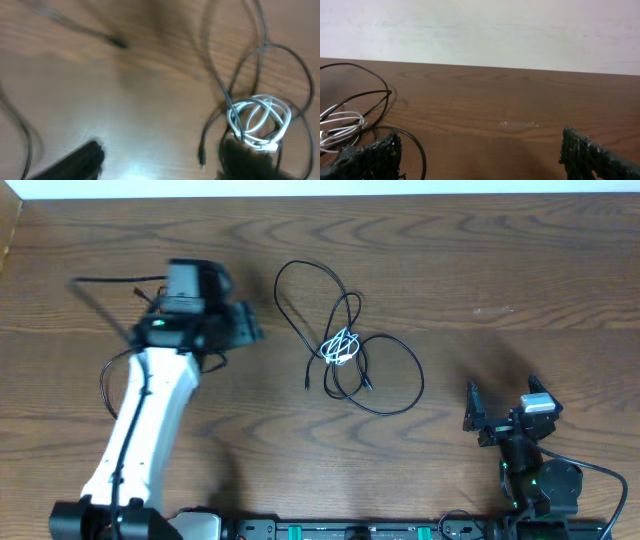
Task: Untangle cables
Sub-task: 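Move the left gripper back to the bundle center and grasp the knot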
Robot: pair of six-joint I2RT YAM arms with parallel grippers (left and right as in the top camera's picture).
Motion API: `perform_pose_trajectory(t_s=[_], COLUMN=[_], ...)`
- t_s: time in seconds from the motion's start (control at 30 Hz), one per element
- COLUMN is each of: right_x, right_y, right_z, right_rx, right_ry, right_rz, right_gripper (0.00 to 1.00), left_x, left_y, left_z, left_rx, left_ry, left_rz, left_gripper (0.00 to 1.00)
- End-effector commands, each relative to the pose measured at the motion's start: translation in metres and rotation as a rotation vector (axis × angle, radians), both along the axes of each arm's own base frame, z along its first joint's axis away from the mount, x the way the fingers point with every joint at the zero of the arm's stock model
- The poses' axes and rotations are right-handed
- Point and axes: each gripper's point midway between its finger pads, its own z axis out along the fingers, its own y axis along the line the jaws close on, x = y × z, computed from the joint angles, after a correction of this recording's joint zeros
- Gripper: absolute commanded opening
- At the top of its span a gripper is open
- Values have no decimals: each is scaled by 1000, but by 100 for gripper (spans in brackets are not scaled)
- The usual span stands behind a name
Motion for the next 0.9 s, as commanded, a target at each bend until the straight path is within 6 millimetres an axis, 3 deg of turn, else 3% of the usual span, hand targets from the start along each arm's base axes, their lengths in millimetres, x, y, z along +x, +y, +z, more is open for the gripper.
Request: perform_pose_trajectory(t_s=[0.0,0.1,0.17,0.33,0.53,0.67,0.87], right_x=[0,0,0,0,0,0,0], right_y=[0,0,0,0,0,0,0], right_z=[-1,-1,-1,-1,-1,-1,-1], right_rx=[10,10,10,10,10,10,10], right_ry=[7,7,7,7,7,7,7], right_rz=[-2,-2,-2,-3,-3,-2,-2], right_gripper=[99,99,99,99,99,99,99], left_x=[-2,-5,-8,-17,-15,-15,-29], left_y=[-33,-50,-60,-89,-88,-99,-131], left_z=[-5,-12,-17,-31,-40,-37,-33], left_rx=[37,40,41,56,115,69,42], left_ry=[4,24,37,71,80,66,4], left_rz=[-176,-227,-256,-341,-336,-379,-714], left_gripper=[88,89,98,98,98,97,98])
